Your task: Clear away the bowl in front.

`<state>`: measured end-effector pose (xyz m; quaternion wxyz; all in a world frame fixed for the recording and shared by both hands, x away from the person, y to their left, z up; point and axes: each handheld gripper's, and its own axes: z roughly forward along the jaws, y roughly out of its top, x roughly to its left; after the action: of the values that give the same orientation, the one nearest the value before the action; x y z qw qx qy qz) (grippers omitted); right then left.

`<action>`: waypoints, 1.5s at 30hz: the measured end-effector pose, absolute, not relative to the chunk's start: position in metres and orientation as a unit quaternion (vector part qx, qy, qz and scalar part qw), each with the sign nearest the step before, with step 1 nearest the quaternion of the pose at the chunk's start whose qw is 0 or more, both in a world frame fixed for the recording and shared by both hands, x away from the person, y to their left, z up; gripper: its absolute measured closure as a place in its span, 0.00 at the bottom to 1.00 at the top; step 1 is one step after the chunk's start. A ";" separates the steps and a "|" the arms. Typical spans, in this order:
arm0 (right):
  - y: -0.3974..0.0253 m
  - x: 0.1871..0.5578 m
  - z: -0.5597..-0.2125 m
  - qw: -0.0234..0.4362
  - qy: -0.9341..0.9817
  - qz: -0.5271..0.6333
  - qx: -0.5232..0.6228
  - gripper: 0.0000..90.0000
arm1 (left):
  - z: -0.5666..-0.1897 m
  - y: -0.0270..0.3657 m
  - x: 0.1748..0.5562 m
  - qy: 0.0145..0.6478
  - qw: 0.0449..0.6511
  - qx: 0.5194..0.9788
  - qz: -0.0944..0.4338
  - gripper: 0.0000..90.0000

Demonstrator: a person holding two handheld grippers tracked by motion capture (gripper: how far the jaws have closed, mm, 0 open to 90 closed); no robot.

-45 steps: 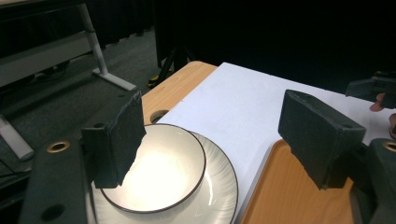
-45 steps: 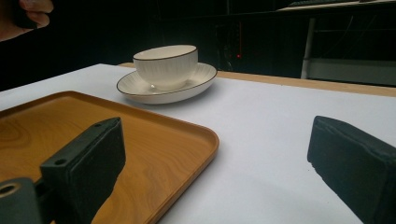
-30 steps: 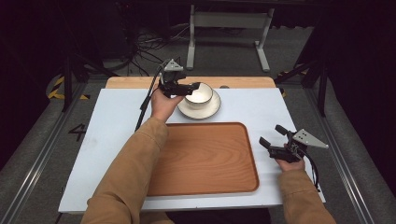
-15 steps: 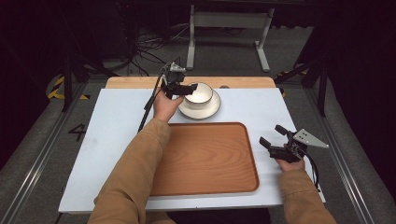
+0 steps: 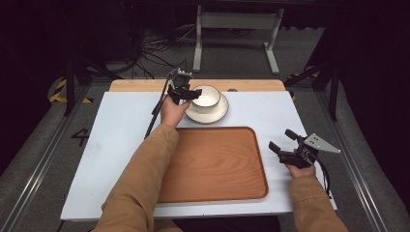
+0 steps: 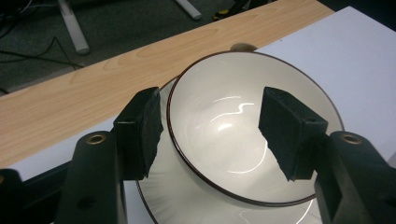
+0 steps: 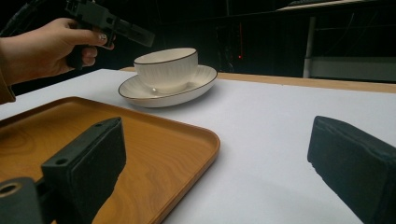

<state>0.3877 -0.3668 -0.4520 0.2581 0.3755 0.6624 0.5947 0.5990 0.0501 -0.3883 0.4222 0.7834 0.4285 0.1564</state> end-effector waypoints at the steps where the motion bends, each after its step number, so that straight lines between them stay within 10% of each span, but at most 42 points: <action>1: -0.367 0.388 -0.452 0.258 0.662 0.595 0.375 0.05 | -0.388 0.050 0.599 0.429 0.422 0.783 0.156 0.45; 24: -0.367 0.388 -0.452 0.257 0.663 0.596 0.374 0.05 | -0.417 0.044 0.614 0.501 0.378 0.774 0.078 0.56; 45: -0.367 0.388 -0.452 0.257 0.665 0.594 0.373 0.06 | -0.417 0.034 0.618 0.572 0.337 0.743 0.078 0.87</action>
<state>0.3878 -0.3666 -0.4521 0.2572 0.3731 0.6646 0.5941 0.6185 0.0336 -0.4165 0.3370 0.7434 0.5723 0.0785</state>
